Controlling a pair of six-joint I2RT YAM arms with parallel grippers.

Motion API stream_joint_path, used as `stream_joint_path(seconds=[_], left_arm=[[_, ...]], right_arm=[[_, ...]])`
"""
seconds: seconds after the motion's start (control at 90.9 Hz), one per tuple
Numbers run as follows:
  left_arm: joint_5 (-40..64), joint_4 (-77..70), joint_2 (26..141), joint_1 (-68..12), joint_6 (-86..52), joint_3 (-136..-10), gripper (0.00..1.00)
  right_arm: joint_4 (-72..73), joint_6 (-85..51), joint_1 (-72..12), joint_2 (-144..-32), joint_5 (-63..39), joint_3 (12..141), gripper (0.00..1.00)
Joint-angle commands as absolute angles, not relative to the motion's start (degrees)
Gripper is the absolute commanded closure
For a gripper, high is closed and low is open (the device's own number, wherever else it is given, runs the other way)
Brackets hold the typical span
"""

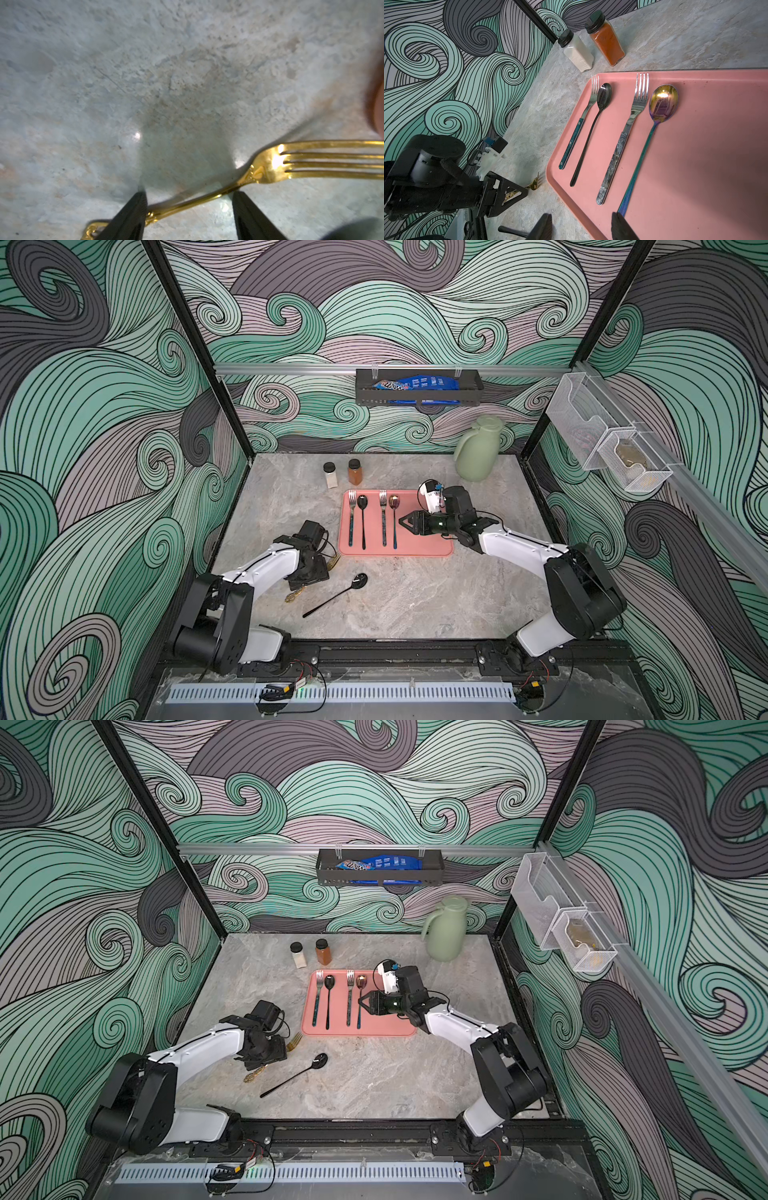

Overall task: Set the spoon and fork side by side
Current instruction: Pick up the fork at the center of the board.

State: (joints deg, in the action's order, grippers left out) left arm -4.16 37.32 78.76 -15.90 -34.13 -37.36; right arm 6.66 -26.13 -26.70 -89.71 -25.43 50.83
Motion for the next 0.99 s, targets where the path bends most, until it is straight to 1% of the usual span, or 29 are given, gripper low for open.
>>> stream_joint_path(seconds=[0.0,0.132,0.242,0.352,0.44,0.77,0.958,0.98], left_arm=[[-4.64,39.27,80.16,-16.08,-33.85,-37.85,0.44],[-5.34,39.41,80.43,-16.04,-33.82,-38.62,0.58],[-5.56,39.35,81.20,-15.88,-34.00,-39.67,0.62],[-4.64,37.89,83.95,-14.93,-34.18,-40.00,0.71],[-2.18,36.60,85.55,-13.78,-34.06,-40.06,0.80],[-3.77,38.27,86.27,-13.71,-33.32,-41.65,0.93],[-6.23,40.97,82.10,-14.63,-34.02,-42.99,0.98],[-6.46,41.53,80.25,-14.71,-34.35,-43.35,0.98]], right_arm=[[6.11,-26.28,-26.48,-87.61,-25.68,50.25,0.49],[6.53,-26.70,-26.53,-87.41,-26.28,49.95,0.49],[6.77,-26.97,-26.52,-87.52,-26.47,49.88,0.49],[6.60,-26.98,-26.46,-87.58,-26.71,49.90,0.49],[6.30,-26.91,-26.53,-87.47,-26.72,49.79,0.49],[5.48,-27.25,-26.41,-85.02,-27.12,49.85,0.49],[4.35,-27.77,-25.84,-81.62,-28.43,49.89,0.49],[4.05,-27.77,-25.69,-81.09,-28.46,49.89,0.49]])
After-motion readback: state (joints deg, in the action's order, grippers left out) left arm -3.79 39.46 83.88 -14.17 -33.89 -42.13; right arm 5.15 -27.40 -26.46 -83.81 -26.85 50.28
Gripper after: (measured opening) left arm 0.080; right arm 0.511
